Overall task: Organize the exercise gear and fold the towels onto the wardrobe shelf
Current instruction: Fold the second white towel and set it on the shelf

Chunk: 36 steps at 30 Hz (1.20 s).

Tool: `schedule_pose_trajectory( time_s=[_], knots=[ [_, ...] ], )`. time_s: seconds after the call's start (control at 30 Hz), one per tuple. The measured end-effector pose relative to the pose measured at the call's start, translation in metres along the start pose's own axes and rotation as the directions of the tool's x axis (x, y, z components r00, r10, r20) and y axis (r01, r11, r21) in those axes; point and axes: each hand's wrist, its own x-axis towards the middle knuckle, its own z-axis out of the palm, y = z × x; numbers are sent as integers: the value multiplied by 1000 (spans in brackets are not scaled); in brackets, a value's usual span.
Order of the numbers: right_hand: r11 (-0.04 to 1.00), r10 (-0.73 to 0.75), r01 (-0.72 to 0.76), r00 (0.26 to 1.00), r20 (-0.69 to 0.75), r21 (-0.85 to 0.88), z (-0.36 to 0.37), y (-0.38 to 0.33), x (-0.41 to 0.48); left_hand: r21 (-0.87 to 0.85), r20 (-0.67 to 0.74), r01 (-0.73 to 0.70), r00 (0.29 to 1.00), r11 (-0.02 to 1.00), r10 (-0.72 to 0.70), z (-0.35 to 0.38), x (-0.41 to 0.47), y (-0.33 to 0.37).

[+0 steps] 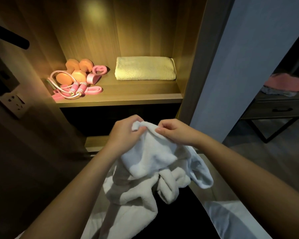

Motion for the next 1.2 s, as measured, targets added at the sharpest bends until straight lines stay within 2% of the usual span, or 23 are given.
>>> schedule_pose_trajectory(
  time_s=[0.07,0.17,0.23,0.3,0.37,0.47,0.57,0.63,0.73,0.83,0.93,1.07,1.13,1.2],
  knots=[
    [994,89,-89,996,5,-60,-4,17,-7,-49,-124,70,989,996,-76,-10,0,-8],
    [963,228,-237,970,-79,-127,-10,48,-15,-91,-260,227,935,970,-243,-31,0,-28],
    [940,274,-301,947,-170,-164,-12,58,-19,-40,-287,319,904,947,-317,-39,-2,-42],
    [940,254,-303,929,-268,-159,-12,57,-19,32,-273,375,895,926,-353,-42,-4,-48],
    [950,209,-271,922,-325,-157,-11,48,-13,86,-253,355,912,931,-324,-38,-6,-46],
    [973,142,-190,938,-315,-128,-7,24,-4,109,-215,173,965,979,-147,-30,-4,-28],
    [986,31,-75,961,-274,-152,-1,-5,4,130,-72,-24,997,991,33,-13,1,-3],
    [983,-40,-4,972,-232,-185,3,-20,10,129,22,-70,997,989,68,-2,6,10],
    [973,-75,20,969,-234,-228,3,-28,13,118,7,-38,999,992,38,1,14,18],
    [920,-1,-118,954,-301,-375,-4,-16,11,114,-118,4,993,993,10,-4,16,9],
    [846,40,-265,897,-441,-463,-6,-2,8,117,-224,53,974,992,-26,-13,13,-8],
    [826,89,-385,810,-580,-411,-13,13,2,59,-436,257,876,965,-207,-35,10,-36],
    [850,131,-391,807,-576,-354,-17,16,1,111,-420,314,875,943,-241,-43,9,-46],
    [902,128,-329,824,-553,-281,-15,9,3,171,-340,295,913,940,-225,-43,8,-44]
  ],
)
